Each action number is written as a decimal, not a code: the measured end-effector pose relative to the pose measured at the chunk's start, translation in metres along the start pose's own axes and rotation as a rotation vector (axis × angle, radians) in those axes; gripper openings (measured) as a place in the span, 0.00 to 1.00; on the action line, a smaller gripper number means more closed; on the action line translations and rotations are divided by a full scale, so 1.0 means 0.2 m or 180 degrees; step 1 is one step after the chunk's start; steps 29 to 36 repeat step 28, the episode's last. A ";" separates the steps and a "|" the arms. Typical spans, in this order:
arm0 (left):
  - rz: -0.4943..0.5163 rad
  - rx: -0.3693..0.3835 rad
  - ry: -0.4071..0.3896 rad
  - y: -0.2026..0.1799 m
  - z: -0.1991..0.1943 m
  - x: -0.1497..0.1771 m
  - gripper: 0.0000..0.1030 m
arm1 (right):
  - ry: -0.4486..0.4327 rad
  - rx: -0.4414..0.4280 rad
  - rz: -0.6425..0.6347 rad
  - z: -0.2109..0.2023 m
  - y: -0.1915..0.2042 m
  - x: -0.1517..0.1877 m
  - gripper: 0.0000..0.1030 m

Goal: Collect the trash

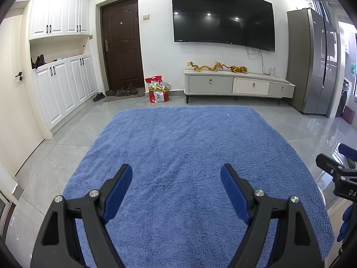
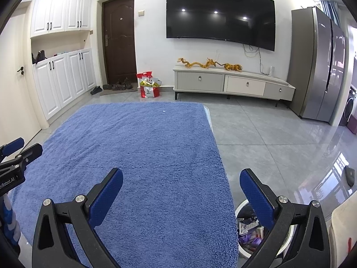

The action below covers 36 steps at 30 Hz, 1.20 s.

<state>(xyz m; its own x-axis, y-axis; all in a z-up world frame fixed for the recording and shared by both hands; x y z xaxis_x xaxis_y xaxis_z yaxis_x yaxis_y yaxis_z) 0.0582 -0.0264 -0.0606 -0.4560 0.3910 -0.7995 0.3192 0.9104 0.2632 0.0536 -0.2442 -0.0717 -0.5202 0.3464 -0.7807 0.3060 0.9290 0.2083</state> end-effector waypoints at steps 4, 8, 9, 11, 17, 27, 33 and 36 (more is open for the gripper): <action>0.0005 -0.0011 0.0014 0.00 -0.01 0.00 0.78 | 0.0000 0.0001 0.0001 0.00 0.00 0.00 1.00; 0.0007 -0.0013 0.0016 0.00 -0.01 0.01 0.78 | 0.0001 0.0002 -0.0002 0.00 0.00 0.00 1.00; 0.0008 -0.0019 0.0018 0.00 -0.01 0.01 0.78 | -0.0001 0.0002 -0.0002 0.00 0.00 0.00 1.00; 0.0001 -0.0022 0.0018 0.01 -0.01 0.01 0.78 | -0.0003 0.0001 -0.0001 0.00 0.00 0.00 1.00; -0.0033 -0.0042 0.0023 0.03 -0.03 0.01 0.78 | -0.0007 -0.0005 -0.0010 -0.01 0.00 0.01 1.00; -0.0094 -0.0076 0.0026 0.05 -0.05 0.01 0.78 | -0.0003 -0.0020 -0.0043 -0.02 0.00 0.01 1.00; -0.0095 -0.0078 0.0030 0.06 -0.05 0.01 0.78 | -0.0003 -0.0023 -0.0042 -0.02 0.00 0.01 1.00; -0.0095 -0.0078 0.0030 0.06 -0.05 0.01 0.78 | -0.0003 -0.0023 -0.0042 -0.02 0.00 0.01 1.00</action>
Point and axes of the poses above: each gripper's, at about its wrist camera, not at the fingertips, and z roughly the way its jaws point, y to its left, x to its underside, the point moved 2 cm from there along z, roughly the way its jaws point, and after that the axes turned 15 degrees about z, right-handed, at the moved point
